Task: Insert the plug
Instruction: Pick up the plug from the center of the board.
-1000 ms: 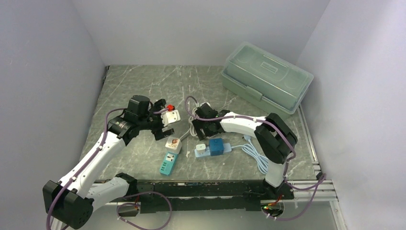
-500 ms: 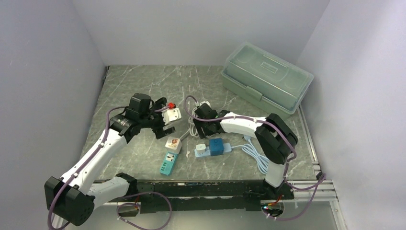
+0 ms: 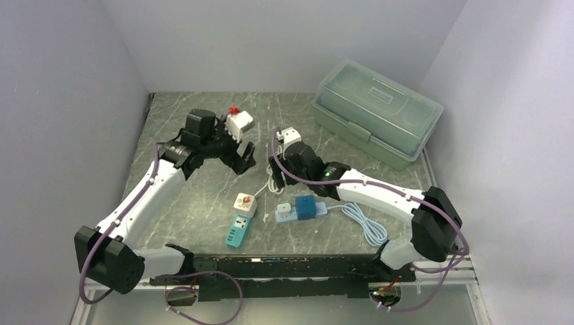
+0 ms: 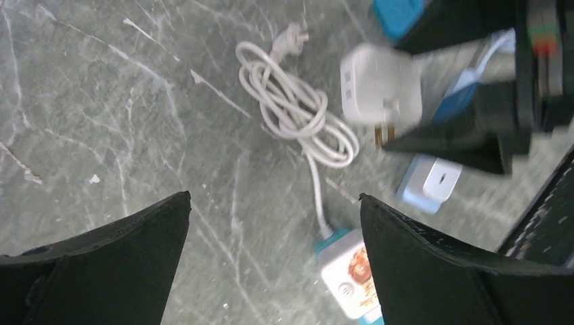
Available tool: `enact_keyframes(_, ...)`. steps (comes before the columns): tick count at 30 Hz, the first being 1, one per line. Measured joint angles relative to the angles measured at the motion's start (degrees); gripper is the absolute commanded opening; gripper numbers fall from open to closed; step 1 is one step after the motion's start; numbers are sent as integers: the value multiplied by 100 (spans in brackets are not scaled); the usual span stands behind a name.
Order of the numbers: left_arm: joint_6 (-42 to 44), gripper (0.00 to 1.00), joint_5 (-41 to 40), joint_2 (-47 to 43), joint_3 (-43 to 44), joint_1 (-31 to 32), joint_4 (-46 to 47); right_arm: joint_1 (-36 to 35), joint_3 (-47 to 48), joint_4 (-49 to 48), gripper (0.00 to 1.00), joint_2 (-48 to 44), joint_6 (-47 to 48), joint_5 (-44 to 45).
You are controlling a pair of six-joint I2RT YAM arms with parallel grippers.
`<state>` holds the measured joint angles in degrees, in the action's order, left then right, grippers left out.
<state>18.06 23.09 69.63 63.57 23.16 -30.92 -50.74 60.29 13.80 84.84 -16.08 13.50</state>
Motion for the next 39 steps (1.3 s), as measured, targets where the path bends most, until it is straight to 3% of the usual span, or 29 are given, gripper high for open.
enact_keyframes(8, -1615, 100, 796, 400, 610, -168, -15, -557, 90, -48, 47, -146, 195, 164)
enact_keyframes(19, -2109, 96, 1528, 597, 603, -170, -374, -841, 459, -221, 48, -372, 326, 297)
enact_keyframes(22, -2227, 77, 1683, 597, 603, -175, -361, -894, 459, -251, 48, -435, 328, 295)
enact_keyframes(25, -2406, 50, 2011, 599, 603, -190, -293, -949, 459, -380, 48, -446, 330, 295)
enact_keyframes(28, -2618, 4, 2409, 599, 599, -232, -160, -997, 463, -485, 48, -446, 343, 299)
enact_keyframes(31, -2715, 0, 2647, 612, 595, -328, -68, -1023, 468, -525, 50, -476, 374, 319)
enact_keyframes(36, -2708, 0, 2959, 640, 595, -439, -9, -1021, 498, -503, 72, -529, 422, 258)
enact_keyframes(39, -2511, 0, 3198, 640, 658, -487, -179, -922, 511, -354, 77, -710, 496, -87)
